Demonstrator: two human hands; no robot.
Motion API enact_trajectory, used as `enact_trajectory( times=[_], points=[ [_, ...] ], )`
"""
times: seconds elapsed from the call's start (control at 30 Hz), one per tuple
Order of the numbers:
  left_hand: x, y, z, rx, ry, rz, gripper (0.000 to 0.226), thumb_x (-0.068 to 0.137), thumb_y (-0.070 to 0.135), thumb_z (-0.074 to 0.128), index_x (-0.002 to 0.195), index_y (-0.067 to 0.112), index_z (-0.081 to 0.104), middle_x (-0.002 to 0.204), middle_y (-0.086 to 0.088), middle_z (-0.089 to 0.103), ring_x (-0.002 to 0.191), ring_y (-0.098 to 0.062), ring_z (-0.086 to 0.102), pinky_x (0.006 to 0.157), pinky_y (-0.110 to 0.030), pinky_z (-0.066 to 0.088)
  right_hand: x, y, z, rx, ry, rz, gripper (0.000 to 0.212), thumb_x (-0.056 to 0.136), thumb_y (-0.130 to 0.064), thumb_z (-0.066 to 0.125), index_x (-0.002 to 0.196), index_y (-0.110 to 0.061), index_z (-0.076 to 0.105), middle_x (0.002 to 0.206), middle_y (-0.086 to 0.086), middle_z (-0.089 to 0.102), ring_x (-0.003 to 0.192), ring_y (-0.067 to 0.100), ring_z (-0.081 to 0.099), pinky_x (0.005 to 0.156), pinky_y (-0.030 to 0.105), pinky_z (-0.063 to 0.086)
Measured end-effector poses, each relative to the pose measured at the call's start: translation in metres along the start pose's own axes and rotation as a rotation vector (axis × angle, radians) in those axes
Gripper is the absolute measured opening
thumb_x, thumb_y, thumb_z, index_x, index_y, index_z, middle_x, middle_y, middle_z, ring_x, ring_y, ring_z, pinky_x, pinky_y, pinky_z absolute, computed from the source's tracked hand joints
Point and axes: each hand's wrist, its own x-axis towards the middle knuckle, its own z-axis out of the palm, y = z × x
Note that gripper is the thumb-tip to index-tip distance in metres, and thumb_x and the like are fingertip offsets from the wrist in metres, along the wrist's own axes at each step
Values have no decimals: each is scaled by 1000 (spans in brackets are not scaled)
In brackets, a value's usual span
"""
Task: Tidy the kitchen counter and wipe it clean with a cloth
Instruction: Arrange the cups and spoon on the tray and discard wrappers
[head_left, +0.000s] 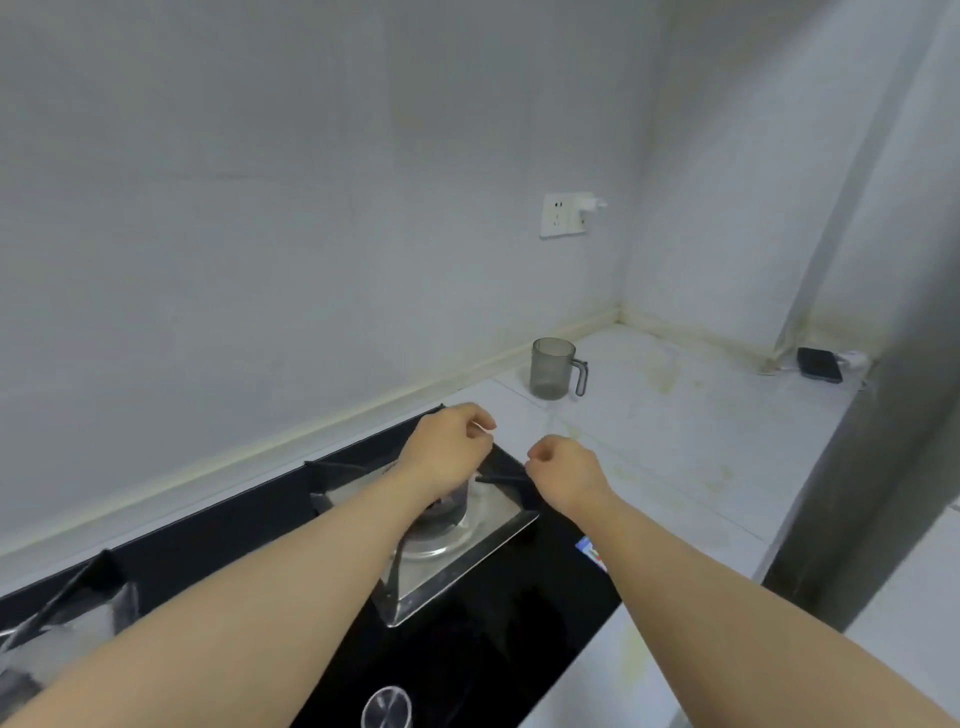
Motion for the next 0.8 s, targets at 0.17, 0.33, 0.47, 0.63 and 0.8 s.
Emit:
enact_trajectory(
  times=[0.17,0.33,0.47,0.63,0.8],
  points=[
    [86,21,65,27,67,-131,27,91,14,46,112,18,62,101,2,61,90,-13,54,78,-21,41,97,57,-43,-4,-93,-33,29,93,-12,45,118,-8,59,124,9,60,114,26,54,91,28,41],
    [138,33,109,90,83,-302,29,91,15,43,114,19,60,108,5,57,92,-15,54,81,-23,44,170,103,-75,2,-171,23,25,91,-10,43,108,-7,62,113,9,63,88,20,51,77,27,42],
    [168,32,133,160,88,-406,26,92,15,44,112,17,60,98,2,56,85,-17,55,74,-25,45,209,124,-79,-22,-260,-15,25,92,-11,43,108,-9,61,107,5,62,89,17,50,75,23,38],
    [197,24,171,272,34,-513,25,92,12,38,102,12,60,98,-2,58,80,-19,52,61,-23,42,241,152,-77,-203,-349,25,9,88,-6,37,83,-11,43,82,1,45,73,18,43,66,25,34],
    [220,20,206,360,-82,-517,37,93,7,33,125,14,52,126,-5,48,114,-23,48,89,-28,42,265,158,-80,-342,-402,-67,22,90,-9,37,110,-8,45,107,5,52,91,22,47,80,29,36]
  ],
)
